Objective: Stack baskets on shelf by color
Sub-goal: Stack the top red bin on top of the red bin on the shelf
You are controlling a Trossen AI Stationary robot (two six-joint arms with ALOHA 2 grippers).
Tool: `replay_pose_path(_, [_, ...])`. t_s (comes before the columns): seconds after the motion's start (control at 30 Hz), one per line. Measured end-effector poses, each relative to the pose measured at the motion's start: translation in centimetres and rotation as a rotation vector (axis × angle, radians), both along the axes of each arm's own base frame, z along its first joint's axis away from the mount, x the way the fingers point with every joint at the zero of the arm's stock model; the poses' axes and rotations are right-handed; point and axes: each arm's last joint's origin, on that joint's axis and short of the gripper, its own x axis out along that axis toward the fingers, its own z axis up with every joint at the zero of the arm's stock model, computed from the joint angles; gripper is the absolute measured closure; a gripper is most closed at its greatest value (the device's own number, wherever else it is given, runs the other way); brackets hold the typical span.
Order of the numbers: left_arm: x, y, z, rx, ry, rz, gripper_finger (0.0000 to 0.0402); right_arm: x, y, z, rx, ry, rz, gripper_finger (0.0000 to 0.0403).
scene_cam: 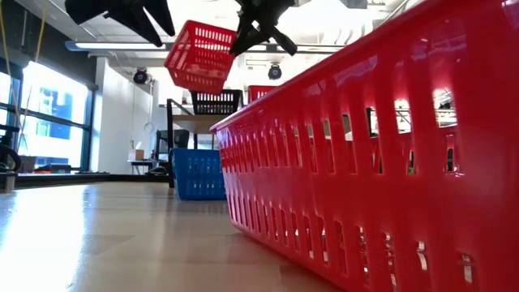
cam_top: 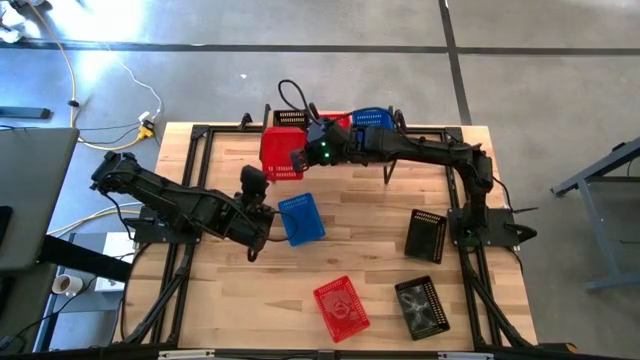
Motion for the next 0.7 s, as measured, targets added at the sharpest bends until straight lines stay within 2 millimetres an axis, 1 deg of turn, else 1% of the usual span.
replay_pose_path(0.17, [-0.3,0.1,0.4,0.013,-0.025,0.009,0.0238,-0.5,-0.4,0.5,-0.011,0.000,-0.005,0.0402])
replay_pose_path(0.33, [-0.7,0.2,0.9,0.003,-0.061,0.021,0.0237,-1.6,-0.8,1.9,-0.030,-0.021,-0.008,0.0402])
replay_pose_path(0.43, [-0.9,0.3,1.7,-0.001,-0.093,0.026,0.0236,-2.5,-1.3,2.7,-0.042,-0.013,-0.011,0.0402])
replay_pose_path(0.5, [-1.0,0.3,2.6,0.004,-0.128,0.029,0.0236,-3.3,-1.7,3.1,-0.042,0.002,-0.014,0.0402])
replay_pose_path(0.7, [-1.1,0.5,4.9,-0.024,-0.231,0.050,0.0236,-6.0,-3.6,4.9,-0.015,-0.001,-0.007,0.0402])
